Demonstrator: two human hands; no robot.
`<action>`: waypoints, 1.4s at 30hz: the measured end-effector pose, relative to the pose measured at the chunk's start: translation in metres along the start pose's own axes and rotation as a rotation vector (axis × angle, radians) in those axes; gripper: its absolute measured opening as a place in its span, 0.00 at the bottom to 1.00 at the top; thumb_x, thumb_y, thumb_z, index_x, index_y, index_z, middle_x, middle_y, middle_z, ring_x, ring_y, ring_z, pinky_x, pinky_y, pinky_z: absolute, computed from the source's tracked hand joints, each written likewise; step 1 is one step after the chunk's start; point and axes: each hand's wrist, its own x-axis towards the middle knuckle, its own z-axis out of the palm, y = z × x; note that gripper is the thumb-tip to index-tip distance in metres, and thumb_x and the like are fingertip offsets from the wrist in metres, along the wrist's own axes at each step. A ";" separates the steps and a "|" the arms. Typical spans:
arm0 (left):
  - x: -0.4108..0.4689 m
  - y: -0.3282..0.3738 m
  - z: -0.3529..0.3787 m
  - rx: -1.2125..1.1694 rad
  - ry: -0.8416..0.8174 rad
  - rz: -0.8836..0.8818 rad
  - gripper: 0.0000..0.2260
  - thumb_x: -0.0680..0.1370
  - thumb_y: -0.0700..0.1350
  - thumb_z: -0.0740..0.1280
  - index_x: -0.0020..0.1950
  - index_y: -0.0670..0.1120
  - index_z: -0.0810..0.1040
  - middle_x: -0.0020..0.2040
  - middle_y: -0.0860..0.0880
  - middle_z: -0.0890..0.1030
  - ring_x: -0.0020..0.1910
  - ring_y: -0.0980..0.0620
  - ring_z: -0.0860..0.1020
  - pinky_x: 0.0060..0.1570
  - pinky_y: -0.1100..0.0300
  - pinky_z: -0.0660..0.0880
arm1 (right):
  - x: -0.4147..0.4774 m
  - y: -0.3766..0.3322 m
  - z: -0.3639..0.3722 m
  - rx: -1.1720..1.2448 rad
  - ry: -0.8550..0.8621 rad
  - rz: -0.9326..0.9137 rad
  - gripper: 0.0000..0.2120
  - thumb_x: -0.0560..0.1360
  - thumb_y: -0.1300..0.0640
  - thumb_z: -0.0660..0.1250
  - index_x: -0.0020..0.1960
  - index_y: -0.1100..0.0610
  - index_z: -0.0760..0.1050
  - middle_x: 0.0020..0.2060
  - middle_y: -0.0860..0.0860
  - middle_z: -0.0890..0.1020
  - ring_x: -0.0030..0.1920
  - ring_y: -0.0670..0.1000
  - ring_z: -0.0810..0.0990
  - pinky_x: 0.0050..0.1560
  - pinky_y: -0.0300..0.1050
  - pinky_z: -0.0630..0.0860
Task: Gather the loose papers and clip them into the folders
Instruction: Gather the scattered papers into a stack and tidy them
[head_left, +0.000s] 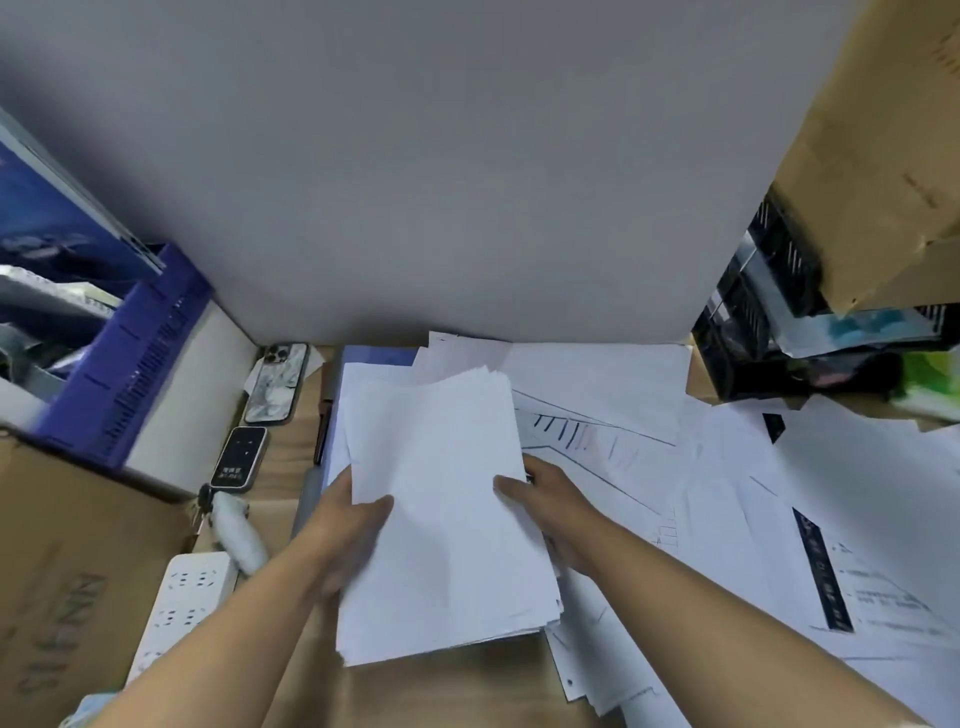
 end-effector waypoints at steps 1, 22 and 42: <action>0.003 0.000 -0.006 -0.001 0.062 0.019 0.16 0.81 0.32 0.65 0.66 0.44 0.77 0.57 0.40 0.86 0.48 0.41 0.86 0.54 0.45 0.81 | 0.005 -0.001 0.001 -0.001 -0.012 0.000 0.11 0.79 0.55 0.68 0.61 0.53 0.80 0.54 0.51 0.86 0.51 0.52 0.86 0.55 0.49 0.82; 0.039 0.014 0.023 0.730 0.682 -0.039 0.09 0.79 0.39 0.66 0.58 0.38 0.79 0.66 0.37 0.74 0.64 0.34 0.73 0.56 0.46 0.69 | 0.111 -0.012 -0.116 -1.557 0.282 0.055 0.51 0.72 0.49 0.69 0.82 0.52 0.37 0.75 0.62 0.56 0.75 0.65 0.57 0.68 0.66 0.65; 0.035 0.013 0.012 0.376 0.575 -0.024 0.10 0.78 0.38 0.66 0.59 0.46 0.80 0.48 0.46 0.82 0.49 0.43 0.80 0.51 0.55 0.73 | 0.122 -0.023 -0.074 -1.824 0.333 -0.179 0.20 0.68 0.71 0.65 0.59 0.60 0.73 0.57 0.54 0.74 0.53 0.56 0.74 0.27 0.45 0.54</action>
